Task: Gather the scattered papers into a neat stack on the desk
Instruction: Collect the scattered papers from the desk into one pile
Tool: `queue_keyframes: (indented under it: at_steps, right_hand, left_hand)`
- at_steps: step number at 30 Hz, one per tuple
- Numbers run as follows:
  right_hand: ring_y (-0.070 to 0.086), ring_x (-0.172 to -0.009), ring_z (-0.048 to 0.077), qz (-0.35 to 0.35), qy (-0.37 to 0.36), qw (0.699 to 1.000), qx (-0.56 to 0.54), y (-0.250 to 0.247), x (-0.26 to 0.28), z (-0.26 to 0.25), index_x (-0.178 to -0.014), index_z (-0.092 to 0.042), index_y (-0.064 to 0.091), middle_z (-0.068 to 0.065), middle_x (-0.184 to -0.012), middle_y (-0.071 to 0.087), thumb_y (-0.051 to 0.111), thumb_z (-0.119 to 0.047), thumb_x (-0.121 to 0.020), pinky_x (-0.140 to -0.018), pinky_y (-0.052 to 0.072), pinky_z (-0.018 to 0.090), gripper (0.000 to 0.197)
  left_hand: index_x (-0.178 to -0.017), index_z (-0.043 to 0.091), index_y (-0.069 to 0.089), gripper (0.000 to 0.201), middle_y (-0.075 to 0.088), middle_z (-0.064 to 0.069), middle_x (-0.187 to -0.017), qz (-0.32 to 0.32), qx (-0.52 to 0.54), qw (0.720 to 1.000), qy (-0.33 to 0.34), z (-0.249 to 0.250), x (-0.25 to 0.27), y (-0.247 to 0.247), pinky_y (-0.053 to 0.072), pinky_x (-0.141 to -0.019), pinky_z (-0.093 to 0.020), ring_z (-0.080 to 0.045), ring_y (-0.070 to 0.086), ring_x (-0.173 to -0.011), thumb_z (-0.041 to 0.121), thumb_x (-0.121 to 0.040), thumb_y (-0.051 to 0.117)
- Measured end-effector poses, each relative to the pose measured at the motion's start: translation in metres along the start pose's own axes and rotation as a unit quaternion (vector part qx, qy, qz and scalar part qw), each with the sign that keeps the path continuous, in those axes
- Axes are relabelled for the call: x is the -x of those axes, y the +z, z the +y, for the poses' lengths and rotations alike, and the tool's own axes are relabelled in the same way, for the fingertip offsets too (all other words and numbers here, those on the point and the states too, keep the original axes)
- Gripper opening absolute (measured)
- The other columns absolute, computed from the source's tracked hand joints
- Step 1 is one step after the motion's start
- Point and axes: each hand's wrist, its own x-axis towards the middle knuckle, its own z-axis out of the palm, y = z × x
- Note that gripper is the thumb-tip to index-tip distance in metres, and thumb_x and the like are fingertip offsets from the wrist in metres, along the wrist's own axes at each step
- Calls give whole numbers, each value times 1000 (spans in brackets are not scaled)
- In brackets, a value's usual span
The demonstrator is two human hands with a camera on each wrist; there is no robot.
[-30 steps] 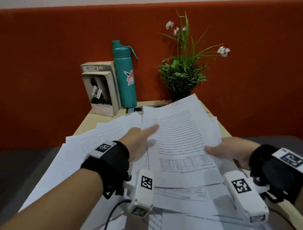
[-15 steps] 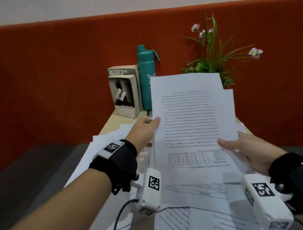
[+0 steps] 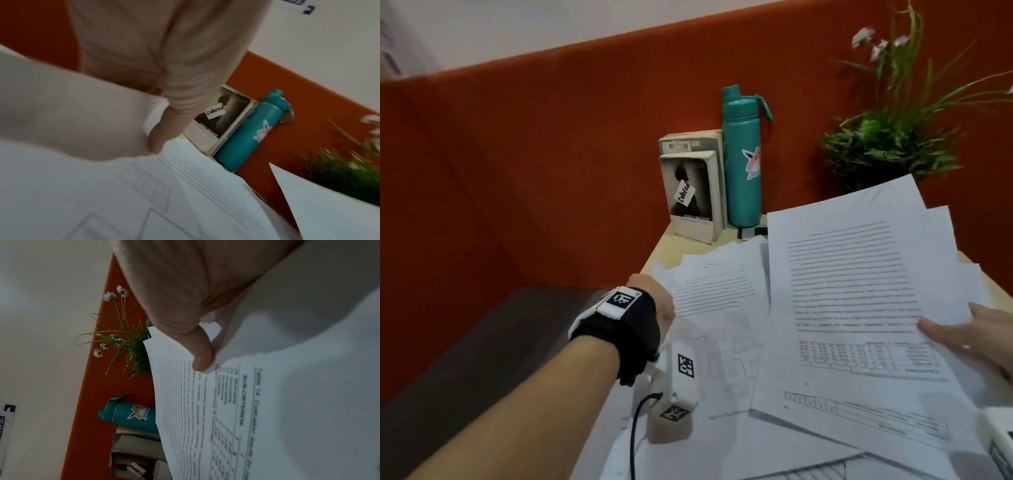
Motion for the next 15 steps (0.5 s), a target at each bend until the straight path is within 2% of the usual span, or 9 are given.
queue_keyframes:
  at_steps: [2,4,6,8,10,11,13,14,15]
  right_hand:
    - [64,-31,19,-4,0,1000,13,1,9,-2,-93,-1,60,5,-44,69,66,-2,-86,-25,41,20,10]
    - [67,-36,21,-33,-12,999,-7,-2,5,0,-98,0,62,7,-50,72,80,-13,-72,-27,44,22,34]
    - [68,-39,21,-23,-11,1000,-11,-4,-3,5,-99,-2,62,7,-53,73,64,-3,-87,-28,46,23,12]
    - [69,-40,22,-25,-3,1000,0,-8,-9,8,-94,-4,63,6,-54,74,51,6,-93,-30,47,23,16]
    - [71,-44,23,-28,2,1000,0,-11,-15,13,-93,-5,64,7,-58,75,50,7,-93,-32,50,26,18]
    - [72,-46,24,-35,1,999,-3,-12,-19,16,-96,-5,64,8,-60,76,50,7,-92,-33,51,27,18]
    - [73,-48,25,-31,-1,1000,0,-13,-26,20,-102,-3,63,8,-63,77,51,7,-91,-35,52,29,19]
    - [73,-50,26,-29,-6,1000,2,-13,-27,20,-104,-3,63,8,-65,77,53,6,-89,-36,52,29,20]
    - [74,-52,27,-30,-9,999,-5,-15,-32,22,-107,-3,63,9,-67,78,56,5,-86,-37,53,30,23]
  left_hand:
    - [-108,3,64,31,63,-14,-99,17,72,996,40,-2,-3,3,50,-76,-30,-27,61,-90,15,-80,70]
    - [-91,10,64,17,65,-10,-93,-26,92,993,76,-1,-5,8,52,-79,-36,-24,58,-83,18,-77,71]
    - [-101,12,62,31,67,-11,-106,-86,99,986,106,2,1,10,51,-87,-36,-24,59,-92,14,-73,75]
    - [-118,13,54,60,65,-10,-117,-90,78,988,101,7,5,12,51,-93,-40,-27,60,-104,20,-65,81]
    - [-129,8,42,79,61,-11,-122,-87,60,992,67,8,7,13,53,-89,-37,-30,61,-108,27,-64,84]
    - [-129,5,40,76,61,-11,-123,-88,62,993,50,8,6,14,55,-80,-29,-28,62,-104,27,-69,82]
    - [-116,2,53,50,65,-8,-117,-85,62,994,41,12,11,13,52,-58,-15,-20,64,-89,24,-79,77]
    - [-117,2,60,45,67,-7,-119,-85,48,994,47,15,13,13,53,-61,-14,-19,65,-91,25,-81,75]
    - [-121,3,62,46,66,-6,-125,-85,29,994,59,16,16,12,55,-76,-19,-21,65,-102,28,-83,72]
